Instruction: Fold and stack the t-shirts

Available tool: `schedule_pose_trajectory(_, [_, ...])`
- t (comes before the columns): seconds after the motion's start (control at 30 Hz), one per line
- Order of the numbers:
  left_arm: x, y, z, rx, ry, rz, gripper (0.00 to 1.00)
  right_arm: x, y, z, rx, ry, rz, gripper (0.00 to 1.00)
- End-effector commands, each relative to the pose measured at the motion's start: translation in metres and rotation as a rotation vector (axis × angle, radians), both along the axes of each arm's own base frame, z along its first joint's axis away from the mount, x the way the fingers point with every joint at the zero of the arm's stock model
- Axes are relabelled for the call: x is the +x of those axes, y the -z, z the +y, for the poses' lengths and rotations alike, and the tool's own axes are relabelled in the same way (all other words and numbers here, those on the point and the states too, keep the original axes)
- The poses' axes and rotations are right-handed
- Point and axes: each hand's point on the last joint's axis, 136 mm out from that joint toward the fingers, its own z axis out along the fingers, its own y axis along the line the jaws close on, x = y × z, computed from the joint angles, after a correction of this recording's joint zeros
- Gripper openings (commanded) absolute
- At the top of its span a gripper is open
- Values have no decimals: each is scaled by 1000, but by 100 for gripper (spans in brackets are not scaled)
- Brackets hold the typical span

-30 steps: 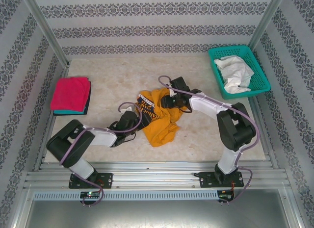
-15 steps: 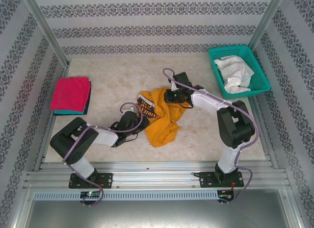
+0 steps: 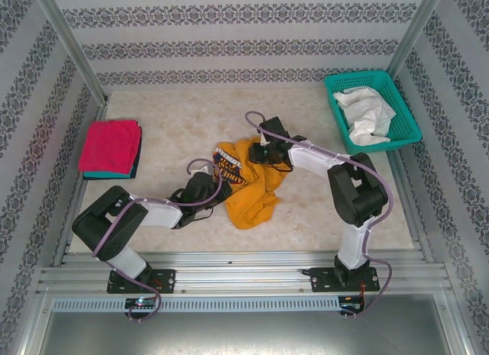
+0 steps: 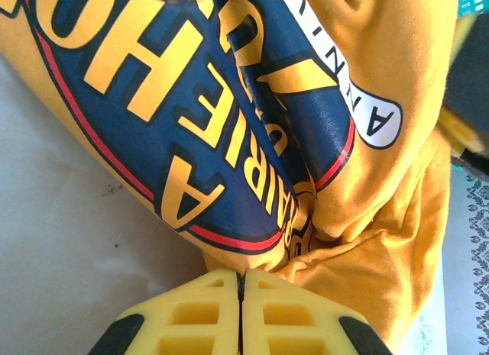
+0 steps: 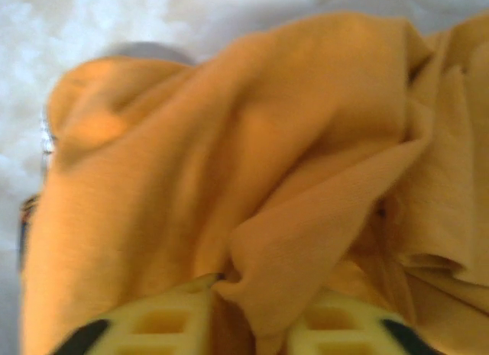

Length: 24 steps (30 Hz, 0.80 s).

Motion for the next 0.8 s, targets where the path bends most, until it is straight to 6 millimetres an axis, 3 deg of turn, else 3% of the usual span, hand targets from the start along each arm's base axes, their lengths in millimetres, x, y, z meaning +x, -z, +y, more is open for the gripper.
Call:
schedule_pose_trajectory(0.0, [1,-17,8,47,-6,-54,0,20,-45,-13,-7,79,-128,0])
schedule_pose_trajectory(0.07, [6,-34,11,67,-2,-88,0,23,-77,-22,-2,104,-220,0])
schedule_pose_trajectory(0.17, [21,-79,18,130,-3,-173,0,22,-148,-31,44,134,-410,0])
schedule_pose_trajectory(0.27, [42,-139,33,204,-22,-276,0,12,-226,-46,95,170,-620,0])
schedule_pose_trajectory(0.43, [67,-258,60,279,-45,-460,0,-29,-352,-62,217,157,-935,0])
schedule_pose_trajectory(0.6, [64,-349,71,334,-33,-596,0,-74,-433,-76,272,122,-1137,0])
schedule_pose_trajectory(0.77, [51,-401,75,358,-20,-675,0,-104,-475,-86,310,103,-1236,0])
